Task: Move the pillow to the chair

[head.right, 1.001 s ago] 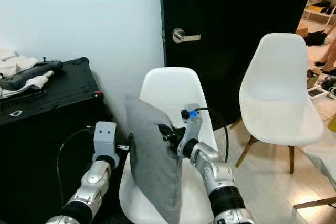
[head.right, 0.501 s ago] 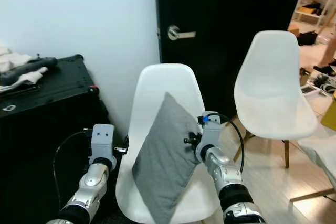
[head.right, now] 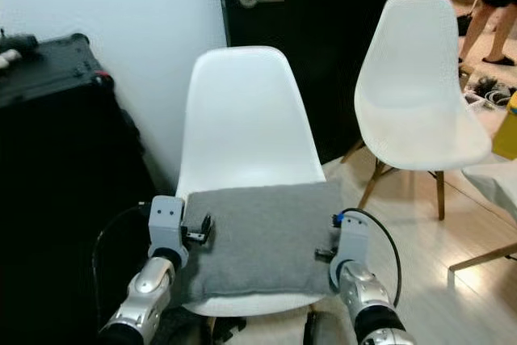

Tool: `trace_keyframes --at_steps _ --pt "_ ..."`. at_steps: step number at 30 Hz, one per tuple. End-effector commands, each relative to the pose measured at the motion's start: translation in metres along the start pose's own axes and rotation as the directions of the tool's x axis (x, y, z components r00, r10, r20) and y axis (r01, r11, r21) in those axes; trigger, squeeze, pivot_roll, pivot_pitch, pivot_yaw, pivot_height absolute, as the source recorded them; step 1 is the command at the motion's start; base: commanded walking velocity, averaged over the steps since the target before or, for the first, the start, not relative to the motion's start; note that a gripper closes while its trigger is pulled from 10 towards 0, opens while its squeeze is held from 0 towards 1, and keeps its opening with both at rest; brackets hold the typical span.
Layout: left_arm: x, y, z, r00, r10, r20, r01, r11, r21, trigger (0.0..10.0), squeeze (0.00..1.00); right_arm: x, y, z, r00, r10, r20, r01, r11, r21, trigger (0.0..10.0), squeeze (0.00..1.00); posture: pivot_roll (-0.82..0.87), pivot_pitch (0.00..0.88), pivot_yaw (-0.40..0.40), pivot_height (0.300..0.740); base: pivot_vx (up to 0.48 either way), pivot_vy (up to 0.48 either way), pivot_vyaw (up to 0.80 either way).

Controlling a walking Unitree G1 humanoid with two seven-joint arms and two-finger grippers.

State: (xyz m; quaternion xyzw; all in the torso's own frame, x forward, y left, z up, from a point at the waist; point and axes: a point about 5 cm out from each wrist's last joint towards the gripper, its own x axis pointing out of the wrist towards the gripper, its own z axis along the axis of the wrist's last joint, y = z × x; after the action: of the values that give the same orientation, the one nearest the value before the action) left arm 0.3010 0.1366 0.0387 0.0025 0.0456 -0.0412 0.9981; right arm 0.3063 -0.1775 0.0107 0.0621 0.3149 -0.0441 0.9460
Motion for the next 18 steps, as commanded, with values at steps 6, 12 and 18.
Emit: trace_keyframes --at_steps 6,12,18 --pt "-0.002 0.000 -0.001 1.000 -0.008 -0.004 0.008 1.000 -0.015 10.0 0.00 0.000 0.050 0.007 0.975 0.214 0.053 -0.217 0.975 0.052 10.0 0.00 0.10 0.077 0.029 0.550 0.000 0.000 0.00" --pt "-0.003 0.001 -0.002 1.000 -0.007 -0.008 0.007 1.000 -0.017 10.0 0.00 -0.006 0.081 0.025 0.918 0.366 0.151 -0.380 0.921 0.081 10.0 0.00 0.11 0.078 0.028 0.541 0.000 0.000 0.00" --pt "-0.003 0.001 -0.002 1.000 -0.013 -0.009 0.012 1.000 -0.023 10.0 0.00 -0.008 0.082 0.035 0.901 0.377 0.217 -0.398 0.915 0.065 10.0 0.00 0.10 0.076 0.028 0.541 0.000 0.000 0.00"
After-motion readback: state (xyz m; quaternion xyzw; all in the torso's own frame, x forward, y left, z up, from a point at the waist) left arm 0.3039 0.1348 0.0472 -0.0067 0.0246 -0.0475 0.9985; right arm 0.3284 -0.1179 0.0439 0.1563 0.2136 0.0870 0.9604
